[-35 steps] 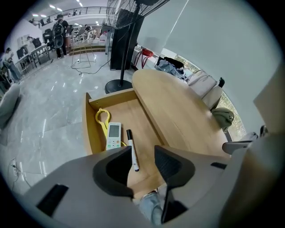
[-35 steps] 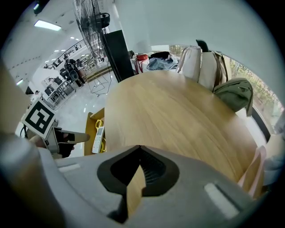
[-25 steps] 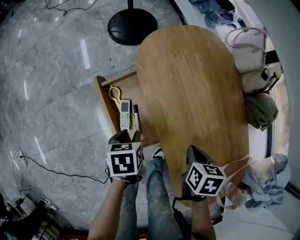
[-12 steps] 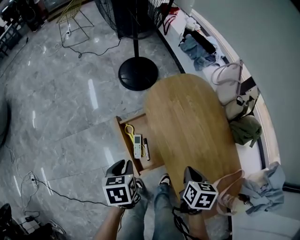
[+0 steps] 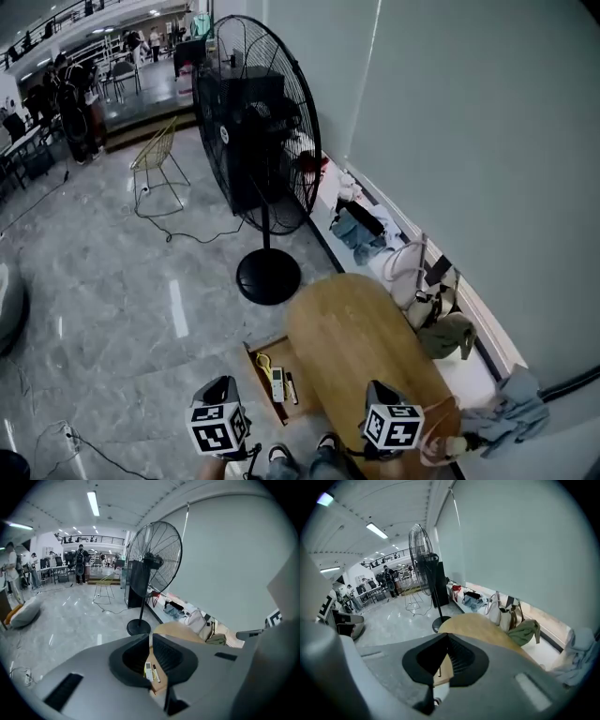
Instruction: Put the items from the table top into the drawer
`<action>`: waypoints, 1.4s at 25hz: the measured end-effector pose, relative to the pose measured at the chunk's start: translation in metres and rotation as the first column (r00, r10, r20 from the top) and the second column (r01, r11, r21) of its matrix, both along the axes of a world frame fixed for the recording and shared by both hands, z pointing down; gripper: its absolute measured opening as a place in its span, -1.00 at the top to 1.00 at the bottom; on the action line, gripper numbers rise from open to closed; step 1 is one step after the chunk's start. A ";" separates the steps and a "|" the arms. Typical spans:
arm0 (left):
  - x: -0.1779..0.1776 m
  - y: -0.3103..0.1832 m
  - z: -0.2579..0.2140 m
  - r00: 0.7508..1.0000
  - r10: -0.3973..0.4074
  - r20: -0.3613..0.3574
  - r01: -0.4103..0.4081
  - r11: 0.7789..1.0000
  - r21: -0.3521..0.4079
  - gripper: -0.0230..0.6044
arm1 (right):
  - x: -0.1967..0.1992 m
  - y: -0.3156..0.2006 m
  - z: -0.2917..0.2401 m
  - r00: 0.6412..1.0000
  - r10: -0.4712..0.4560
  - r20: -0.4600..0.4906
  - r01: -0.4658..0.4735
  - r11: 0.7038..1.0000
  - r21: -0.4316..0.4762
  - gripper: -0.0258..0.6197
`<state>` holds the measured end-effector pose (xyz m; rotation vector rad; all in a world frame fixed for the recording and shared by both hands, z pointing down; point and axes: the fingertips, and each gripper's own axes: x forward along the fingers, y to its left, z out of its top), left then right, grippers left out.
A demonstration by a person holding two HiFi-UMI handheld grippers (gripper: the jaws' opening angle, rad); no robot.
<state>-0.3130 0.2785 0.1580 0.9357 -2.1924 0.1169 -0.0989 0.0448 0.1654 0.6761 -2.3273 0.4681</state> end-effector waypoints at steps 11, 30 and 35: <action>-0.014 0.007 -0.072 0.992 0.009 0.129 -0.019 0.997 0.077 0.90 | -0.004 0.007 -0.084 0.994 -0.002 0.106 -0.011 0.993 0.119 0.91; -0.014 -0.009 -0.066 0.991 -0.002 0.134 -0.007 0.998 0.064 0.92 | 0.002 -0.007 -0.080 0.993 0.039 0.108 -0.053 0.991 0.124 0.91; -0.008 -0.015 -0.062 0.992 0.006 0.123 -0.012 0.999 0.052 0.92 | 0.007 -0.013 -0.079 0.993 0.048 0.106 -0.060 0.992 0.110 0.91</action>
